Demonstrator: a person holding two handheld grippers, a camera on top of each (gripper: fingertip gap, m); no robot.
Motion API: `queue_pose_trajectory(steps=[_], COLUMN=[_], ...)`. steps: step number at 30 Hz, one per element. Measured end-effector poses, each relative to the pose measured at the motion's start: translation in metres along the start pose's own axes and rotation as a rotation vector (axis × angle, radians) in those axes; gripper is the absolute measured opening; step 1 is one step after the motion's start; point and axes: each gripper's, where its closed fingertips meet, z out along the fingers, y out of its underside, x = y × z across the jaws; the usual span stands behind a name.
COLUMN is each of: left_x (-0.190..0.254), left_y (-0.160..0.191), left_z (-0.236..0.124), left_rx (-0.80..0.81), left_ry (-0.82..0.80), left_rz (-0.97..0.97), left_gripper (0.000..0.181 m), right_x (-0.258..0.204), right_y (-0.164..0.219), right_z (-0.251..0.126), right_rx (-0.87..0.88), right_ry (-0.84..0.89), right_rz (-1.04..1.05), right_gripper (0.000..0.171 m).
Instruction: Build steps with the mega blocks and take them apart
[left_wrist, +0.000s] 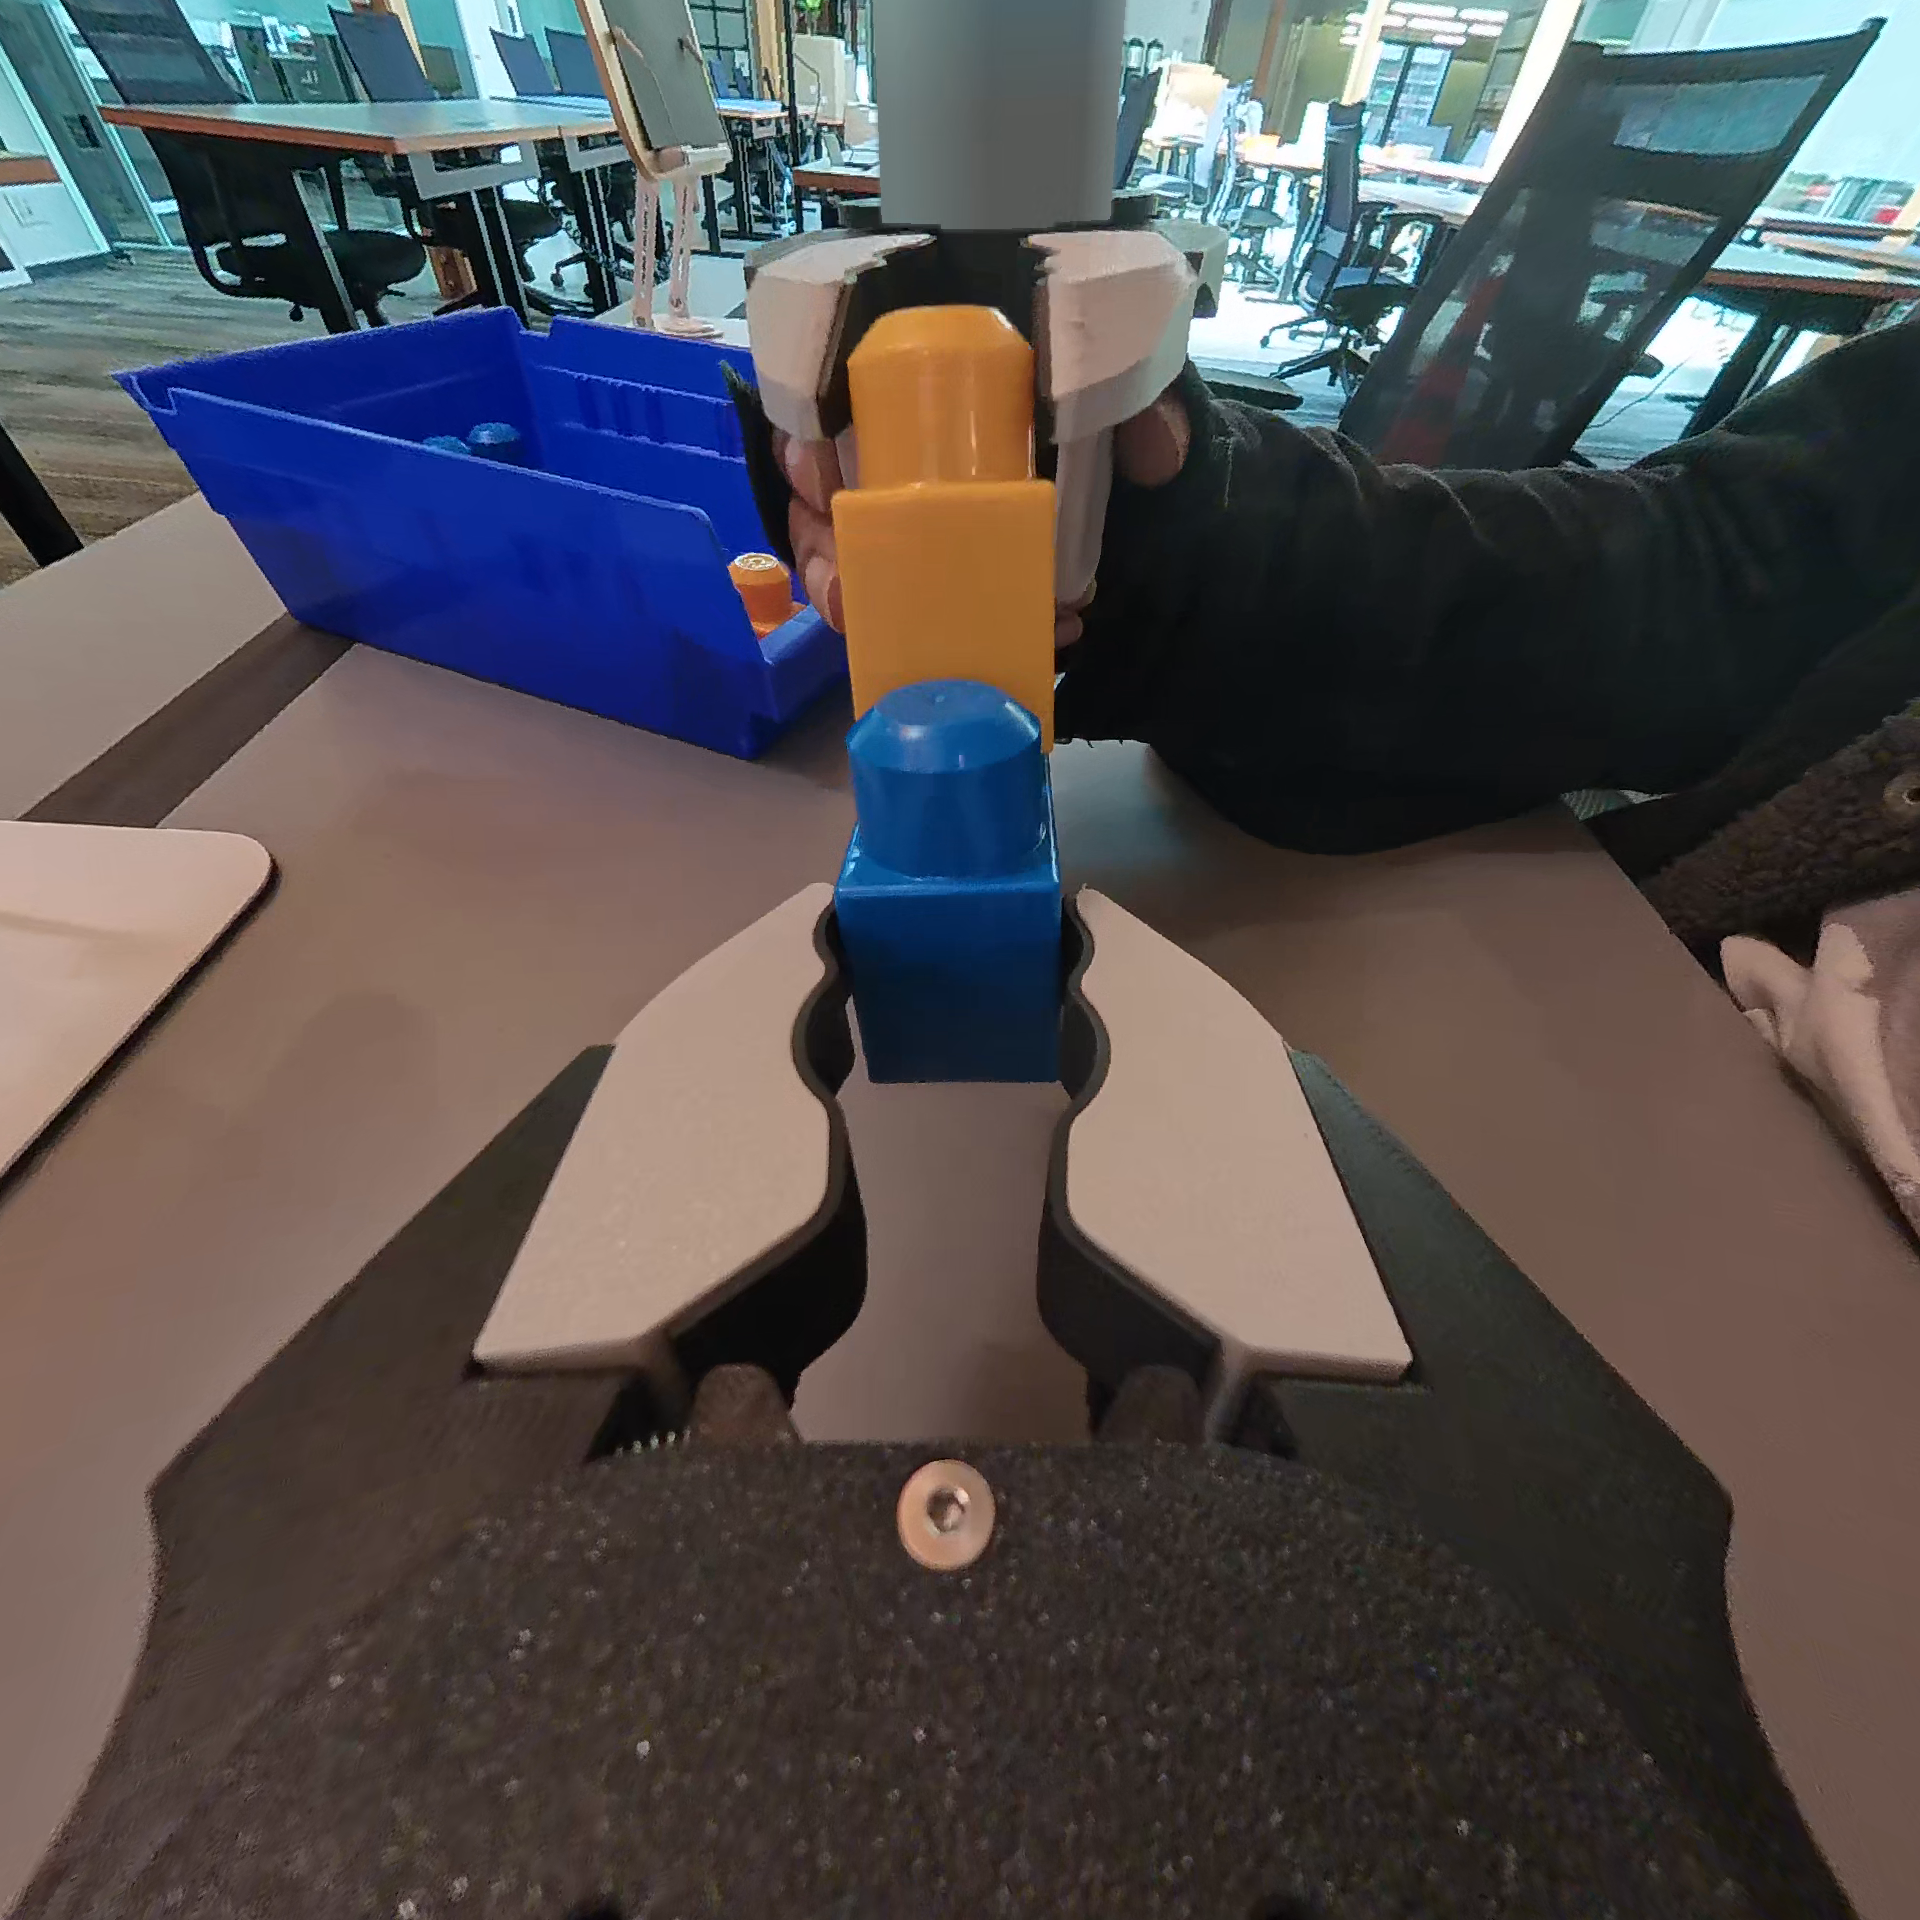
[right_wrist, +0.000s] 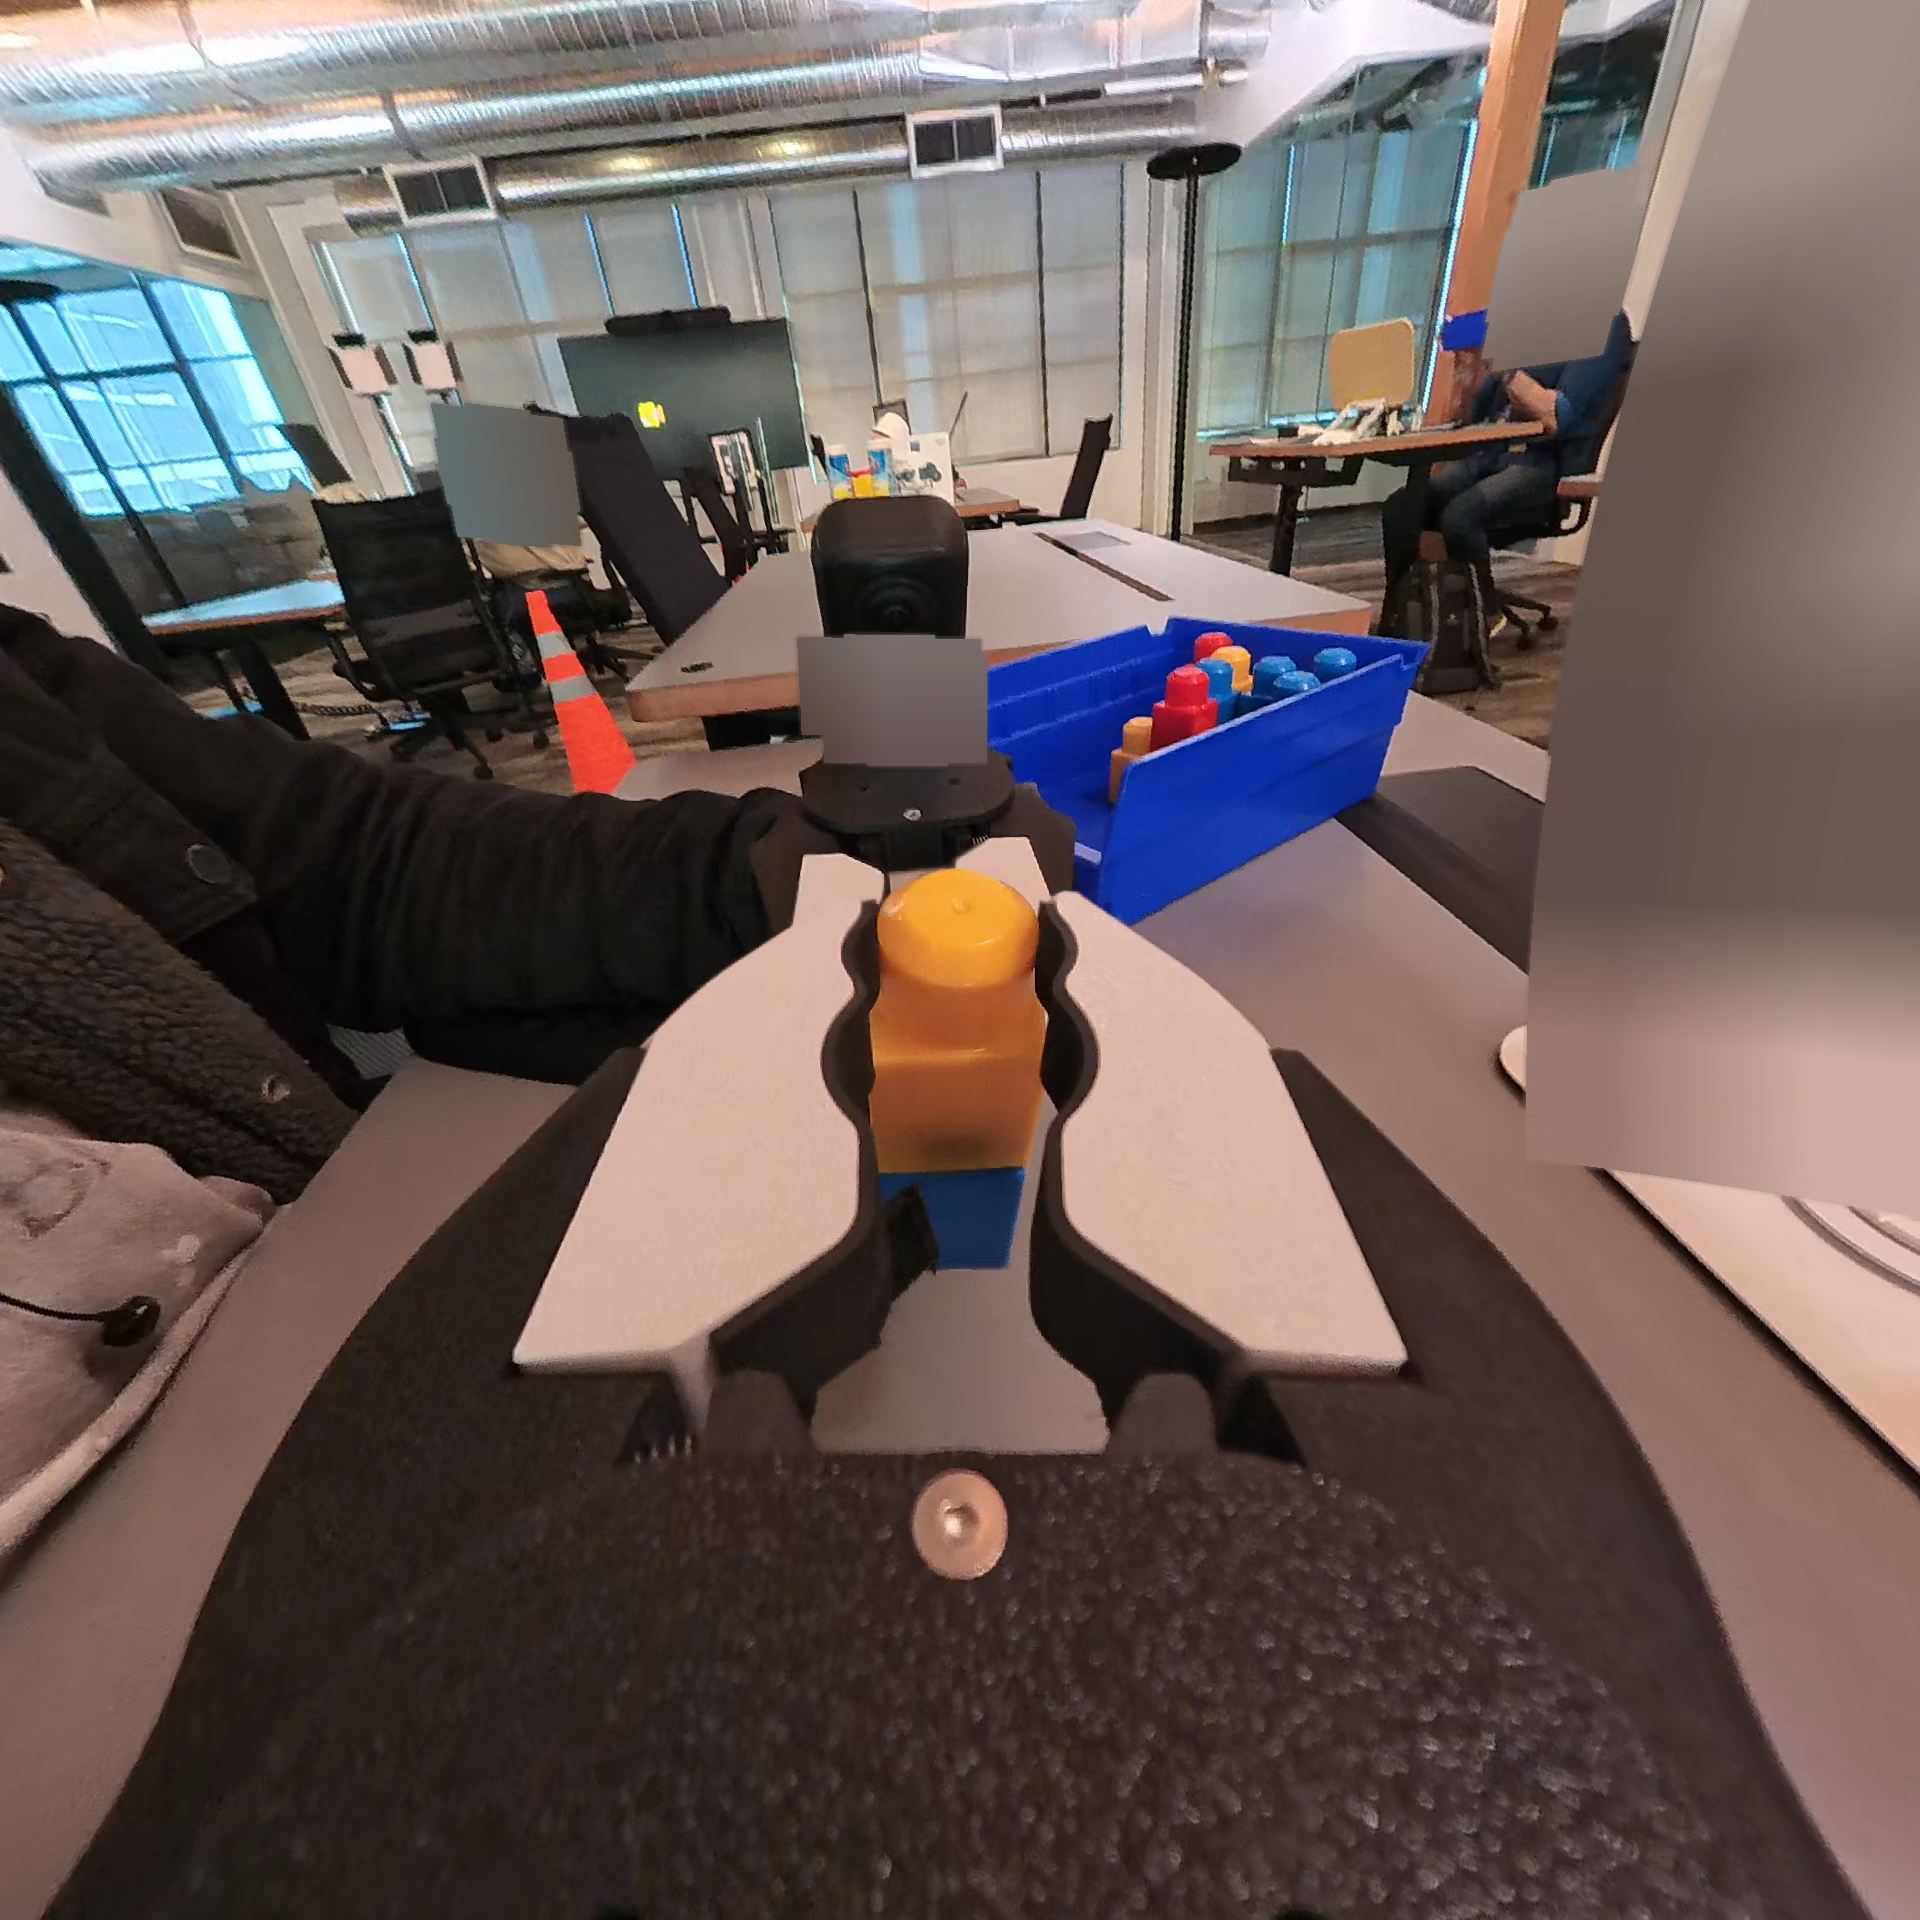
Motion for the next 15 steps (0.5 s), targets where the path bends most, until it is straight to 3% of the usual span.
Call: queue_pose_trajectory(steps=[5,9,15], left_x=[-0.006,-0.007,-0.009], left_y=[0.027,0.010,0.017], left_z=[0.002,-0.002,0.000], left_rx=[-0.130,-0.050,-0.069], left_ry=[-0.026,-0.028,-0.039], left_rz=[0.025,-0.001,-0.003], left_gripper=[0.037,0.037,0.037], right_x=[-0.007,0.000,0.016], right_y=[-0.053,-0.073,-0.078], right_z=[-0.031,-0.063,-0.090], right_rx=[0.259,0.291,0.308], right_ry=[-0.031,0.087,0.183], right_rz=[0.004,-0.078,-0.081], right_gripper=[0.029,0.029,0.029])
